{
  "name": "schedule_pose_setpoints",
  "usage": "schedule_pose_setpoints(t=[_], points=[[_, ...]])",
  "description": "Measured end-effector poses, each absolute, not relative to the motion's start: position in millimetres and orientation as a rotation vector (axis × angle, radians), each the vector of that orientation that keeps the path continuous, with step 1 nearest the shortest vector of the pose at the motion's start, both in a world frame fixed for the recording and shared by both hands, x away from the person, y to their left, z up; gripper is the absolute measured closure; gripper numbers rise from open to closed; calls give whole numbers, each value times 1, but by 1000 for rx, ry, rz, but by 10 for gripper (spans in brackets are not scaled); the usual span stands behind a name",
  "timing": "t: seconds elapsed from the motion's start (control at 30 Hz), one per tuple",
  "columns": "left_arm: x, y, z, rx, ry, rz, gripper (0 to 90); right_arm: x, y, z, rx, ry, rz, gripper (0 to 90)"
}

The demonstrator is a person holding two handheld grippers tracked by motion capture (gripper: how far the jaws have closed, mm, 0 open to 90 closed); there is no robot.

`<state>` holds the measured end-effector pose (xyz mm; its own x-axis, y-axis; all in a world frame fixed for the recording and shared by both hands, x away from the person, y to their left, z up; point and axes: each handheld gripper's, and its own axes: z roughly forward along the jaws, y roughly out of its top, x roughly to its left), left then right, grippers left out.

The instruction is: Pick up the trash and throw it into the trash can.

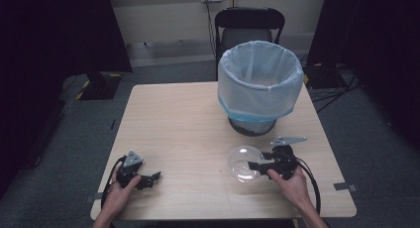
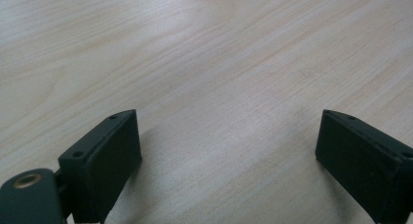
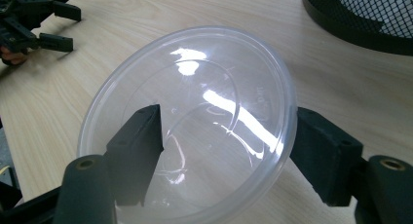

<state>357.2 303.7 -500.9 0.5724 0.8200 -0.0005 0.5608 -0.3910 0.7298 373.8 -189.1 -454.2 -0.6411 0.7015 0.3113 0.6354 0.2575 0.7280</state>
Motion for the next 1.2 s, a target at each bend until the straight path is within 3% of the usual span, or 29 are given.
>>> schedule_pose_setpoints(t=[0.17,0.27,0.3,0.53,0.57,0.93,1.2], points=[[357,304,-501,2104,1098,475,87,368,-190,-450,1298,2362,1383,469],[357,304,-501,2105,1098,475,87,365,-189,-448,1298,2335,1402,522],[357,304,-501,2104,1098,475,87,363,-188,-444,1307,2315,1424,588],[357,304,-501,2104,1098,475,87,357,-184,-435,1286,2290,1463,693],[357,304,-501,2104,1098,475,87,356,-183,-434,1284,2281,1499,740],[357,304,-501,2104,1097,475,87,348,-165,-420,1183,2251,1558,834],[357,304,-501,2105,1097,475,87,355,-159,-418,1188,2233,1545,837]])
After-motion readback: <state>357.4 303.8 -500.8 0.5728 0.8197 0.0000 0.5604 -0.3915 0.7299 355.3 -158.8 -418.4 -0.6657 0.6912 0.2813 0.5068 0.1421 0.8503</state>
